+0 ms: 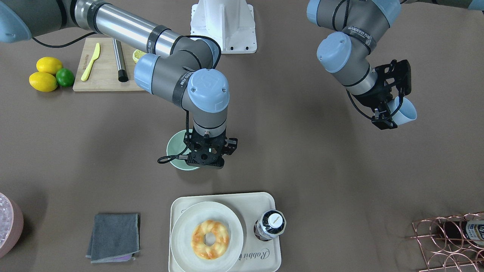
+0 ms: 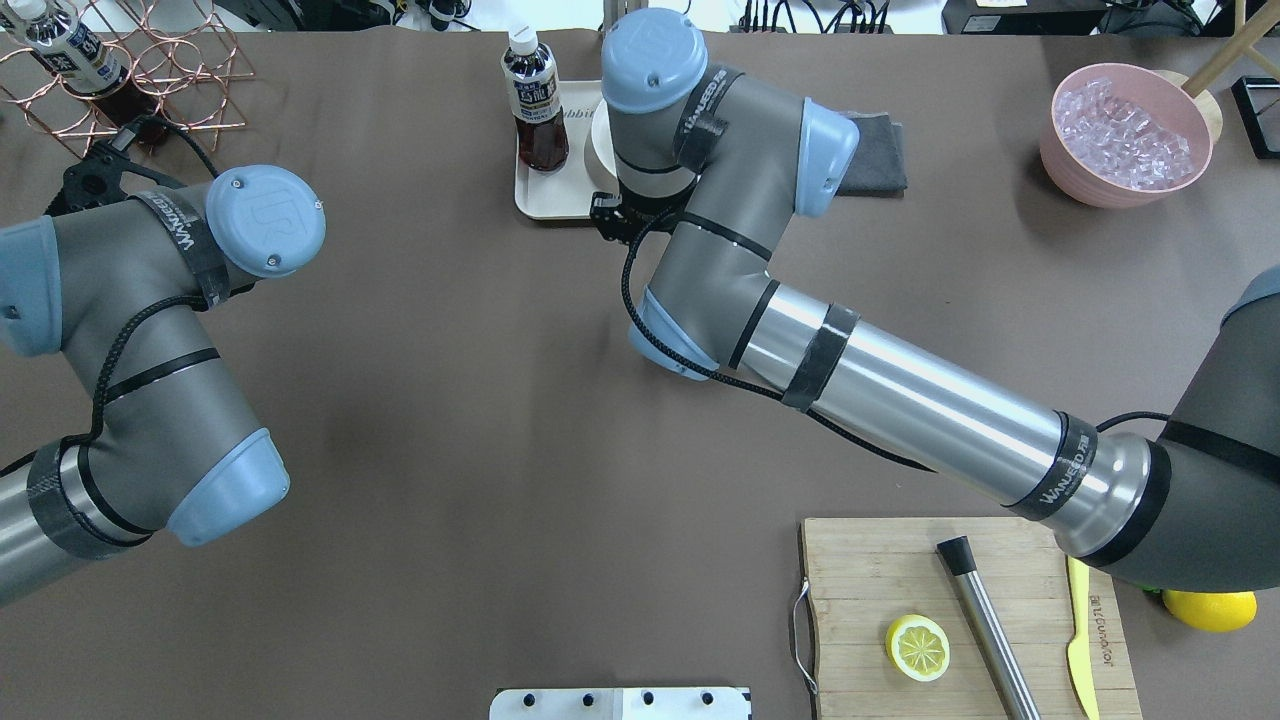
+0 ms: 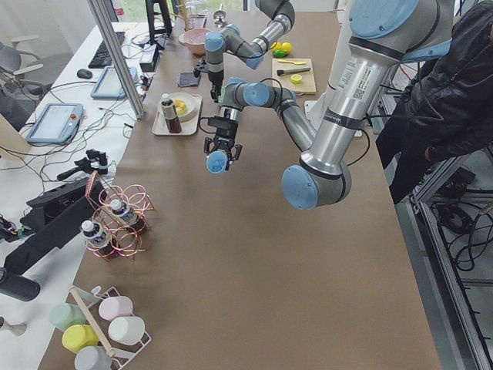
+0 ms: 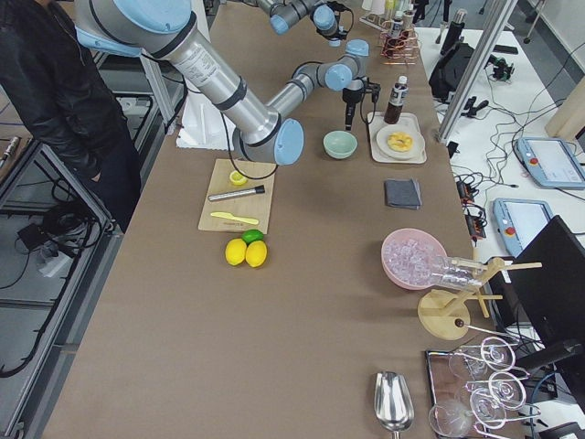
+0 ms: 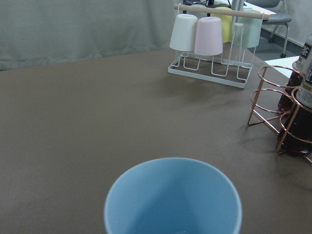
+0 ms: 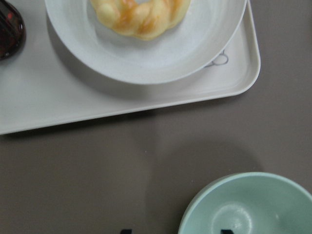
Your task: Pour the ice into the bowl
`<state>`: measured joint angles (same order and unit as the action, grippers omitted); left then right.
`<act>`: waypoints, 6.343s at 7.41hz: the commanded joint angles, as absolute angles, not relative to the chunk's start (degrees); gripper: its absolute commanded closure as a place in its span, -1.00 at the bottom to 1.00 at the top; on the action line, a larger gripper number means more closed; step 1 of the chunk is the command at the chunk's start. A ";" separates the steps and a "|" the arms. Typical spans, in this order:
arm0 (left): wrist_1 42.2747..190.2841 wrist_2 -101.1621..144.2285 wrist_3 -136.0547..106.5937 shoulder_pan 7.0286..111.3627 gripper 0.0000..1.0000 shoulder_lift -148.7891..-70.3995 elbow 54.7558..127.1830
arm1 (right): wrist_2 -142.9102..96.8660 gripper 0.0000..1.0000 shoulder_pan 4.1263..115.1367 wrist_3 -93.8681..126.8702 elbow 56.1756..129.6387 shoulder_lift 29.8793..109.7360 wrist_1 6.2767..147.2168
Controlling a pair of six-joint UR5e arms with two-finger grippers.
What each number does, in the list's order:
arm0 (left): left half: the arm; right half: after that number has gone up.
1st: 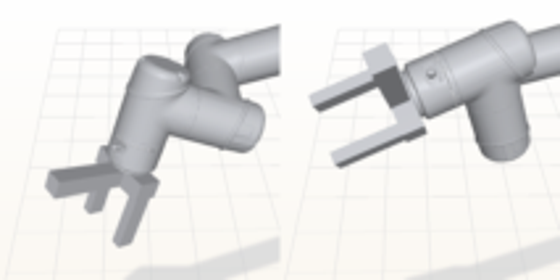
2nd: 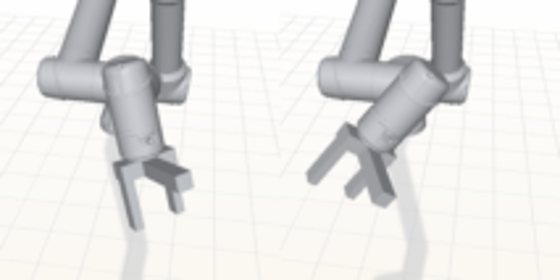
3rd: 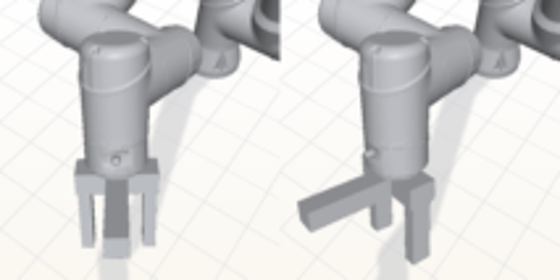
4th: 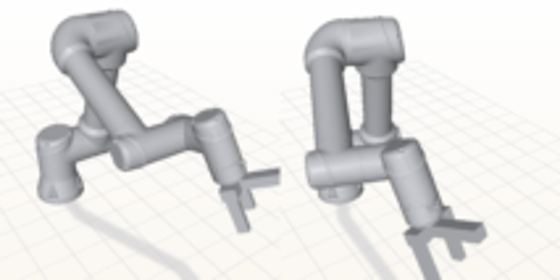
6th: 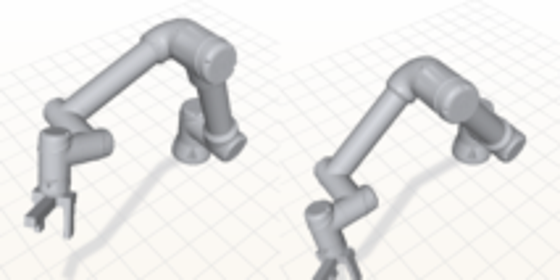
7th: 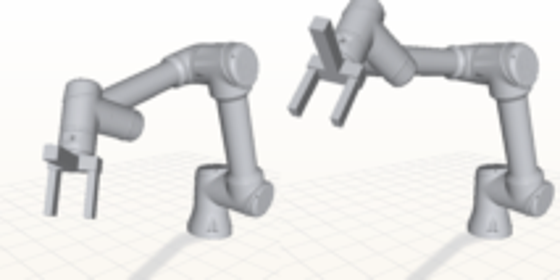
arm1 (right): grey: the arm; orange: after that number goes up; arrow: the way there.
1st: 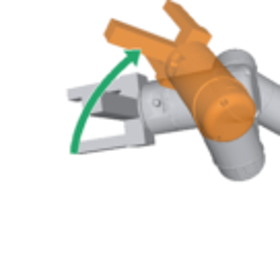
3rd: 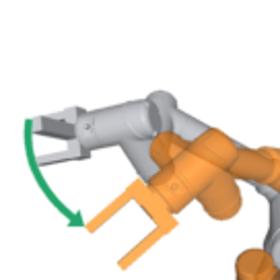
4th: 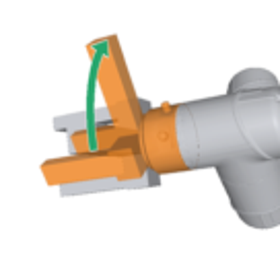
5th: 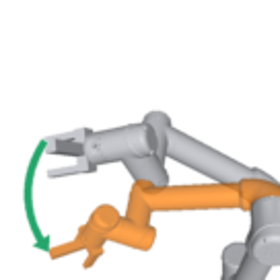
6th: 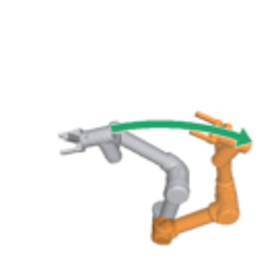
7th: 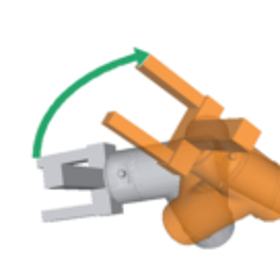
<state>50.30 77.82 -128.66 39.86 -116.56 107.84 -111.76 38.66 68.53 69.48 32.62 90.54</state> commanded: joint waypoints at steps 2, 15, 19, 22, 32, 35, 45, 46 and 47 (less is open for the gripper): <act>50.27 77.78 -128.14 39.64 0.13 -119.52 107.84 | -119.58 -0.42 50.23 53.92 73.48 32.34 99.22; 58.51 78.40 -135.69 23.13 0.13 -136.32 107.93 | -130.86 -0.45 73.29 17.07 89.90 67.38 95.02; 62.73 78.05 -138.95 19.86 0.13 -140.18 105.38 | -132.71 -0.87 77.07 11.70 91.05 78.46 88.00; 73.25 77.87 -140.01 20.30 0.13 -141.59 102.75 | -132.89 -0.98 79.10 10.29 90.97 83.83 85.88; 100.26 75.85 -145.81 22.41 0.13 -145.20 85.71 | -134.30 -0.98 86.21 12.31 85.52 88.86 81.91; 109.32 74.10 -149.32 22.85 0.13 -148.87 76.83 | -134.21 -0.98 86.75 10.64 85.51 88.24 81.91; 127.59 63.05 -168.66 19.87 0.12 -151.52 64.26 | -134.38 -0.98 86.84 10.20 87.45 89.73 82.35; 128.05 62.76 -171.01 19.78 0.12 -151.52 64.16 | -134.38 -0.98 86.84 10.28 87.45 89.82 82.44; 128.40 60.84 -173.91 19.78 0.12 -151.70 64.16 | -134.38 -0.98 86.84 10.28 87.63 90.26 82.35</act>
